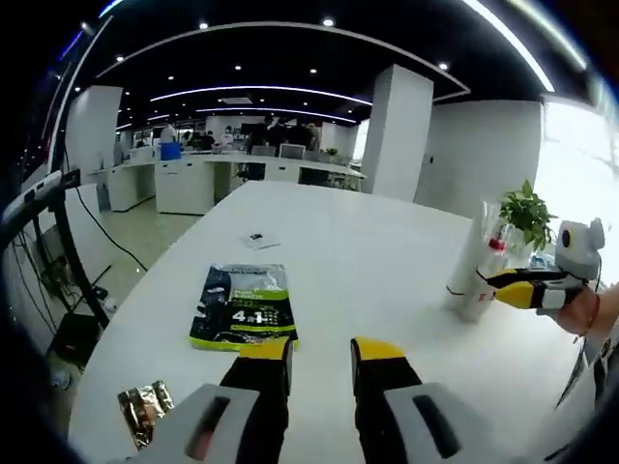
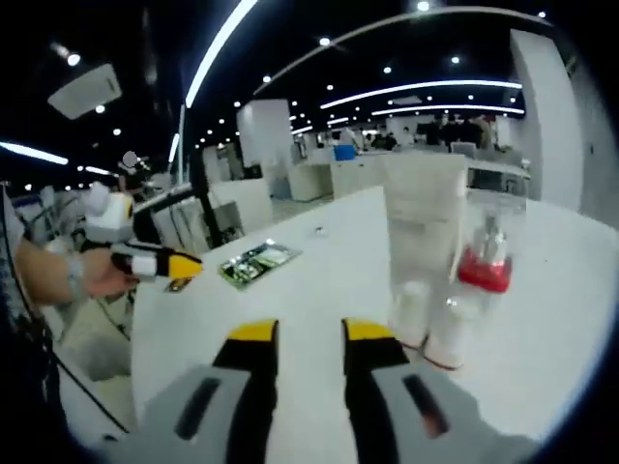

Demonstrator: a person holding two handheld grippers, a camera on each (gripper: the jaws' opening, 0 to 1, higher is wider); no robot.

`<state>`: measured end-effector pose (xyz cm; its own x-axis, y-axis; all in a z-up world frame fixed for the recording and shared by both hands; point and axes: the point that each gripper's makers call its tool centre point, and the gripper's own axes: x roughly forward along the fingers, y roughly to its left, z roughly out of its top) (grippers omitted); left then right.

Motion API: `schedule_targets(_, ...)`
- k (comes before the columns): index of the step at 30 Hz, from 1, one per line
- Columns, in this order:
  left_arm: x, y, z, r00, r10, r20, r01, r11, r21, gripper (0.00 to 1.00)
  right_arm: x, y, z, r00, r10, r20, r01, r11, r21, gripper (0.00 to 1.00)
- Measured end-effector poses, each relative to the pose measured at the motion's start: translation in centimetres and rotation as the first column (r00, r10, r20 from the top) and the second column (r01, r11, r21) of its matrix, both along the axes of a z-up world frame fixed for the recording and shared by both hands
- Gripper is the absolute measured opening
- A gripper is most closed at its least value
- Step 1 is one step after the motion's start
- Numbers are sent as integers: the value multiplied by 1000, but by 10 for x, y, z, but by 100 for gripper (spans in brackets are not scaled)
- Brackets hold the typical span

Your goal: Arrange the skincare products in the storage area until every visible bottle or jar stands upright without overlapping.

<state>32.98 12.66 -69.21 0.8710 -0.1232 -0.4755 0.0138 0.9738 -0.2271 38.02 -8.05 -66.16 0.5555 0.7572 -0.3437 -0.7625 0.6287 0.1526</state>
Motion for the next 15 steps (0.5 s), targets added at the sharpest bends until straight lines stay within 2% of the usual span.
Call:
schedule_targets(7,5,52,-23,997,30,-77,-28,999,26,25,9,77,-8,996,89,-7,-89,995,-54,27)
schedule_targets(9,9,64,-28,995,35,-89,-34,999,14,27,11,97,-17,993,103,-55,-106,993,-57,29)
schedule_targets(12,13,81,-34,992,49,-114,-49,999,2,27,19,115,-25,992,100,-73,-106,992,-75,29)
schedule_targets(15,18,91,-39,989,52,-136,-54,998,-10,27,18,137,-41,979,123,-163,-140,985,-100,31)
